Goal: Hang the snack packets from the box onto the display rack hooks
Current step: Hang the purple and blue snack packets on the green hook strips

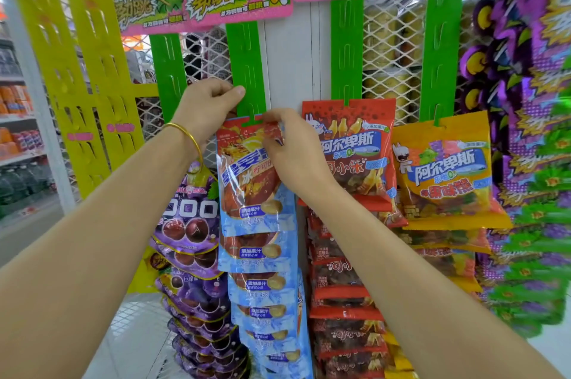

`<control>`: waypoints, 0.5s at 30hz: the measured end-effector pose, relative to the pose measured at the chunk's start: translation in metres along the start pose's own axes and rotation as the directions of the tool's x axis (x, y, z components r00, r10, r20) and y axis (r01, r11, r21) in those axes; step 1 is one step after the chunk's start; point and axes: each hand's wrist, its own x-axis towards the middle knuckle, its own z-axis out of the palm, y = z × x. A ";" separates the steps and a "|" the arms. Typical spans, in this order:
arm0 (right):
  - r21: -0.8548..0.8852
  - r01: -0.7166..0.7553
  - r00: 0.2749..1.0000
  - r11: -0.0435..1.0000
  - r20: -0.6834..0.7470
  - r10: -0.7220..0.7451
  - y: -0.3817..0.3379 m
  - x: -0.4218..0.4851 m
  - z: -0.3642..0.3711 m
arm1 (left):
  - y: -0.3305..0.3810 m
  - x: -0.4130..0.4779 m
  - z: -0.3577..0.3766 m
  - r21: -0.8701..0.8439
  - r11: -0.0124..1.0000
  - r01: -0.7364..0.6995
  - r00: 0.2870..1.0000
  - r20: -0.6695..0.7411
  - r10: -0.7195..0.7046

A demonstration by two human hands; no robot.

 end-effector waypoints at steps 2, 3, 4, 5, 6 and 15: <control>-0.055 -0.004 1.000 0.998 0.011 0.005 0.002 -0.001 0.001 | -0.003 -0.002 0.001 0.007 1.000 -0.009 1.000 -0.005 0.009; -0.077 -0.005 1.000 0.997 0.010 0.006 0.003 -0.001 0.001 | -0.003 -0.003 0.001 0.009 1.000 -0.012 1.000 -0.011 0.012; -0.092 -0.007 1.000 0.996 0.009 0.008 0.003 0.000 0.001 | -0.003 -0.004 0.002 0.007 1.000 -0.014 1.000 -0.020 0.014; -0.102 -0.005 1.000 0.995 0.009 0.006 0.004 0.000 0.001 | -0.003 -0.005 0.002 0.002 1.000 -0.015 1.000 -0.027 0.015; -0.111 -0.002 1.000 0.994 0.009 0.003 0.004 0.001 0.001 | -0.002 -0.007 0.002 0.001 1.000 -0.022 0.999 -0.034 0.022; -0.127 0.014 1.000 0.992 -0.016 -0.017 0.005 -0.007 -0.001 | -0.023 -0.037 0.003 0.050 0.989 -0.137 0.983 -0.113 0.142</control>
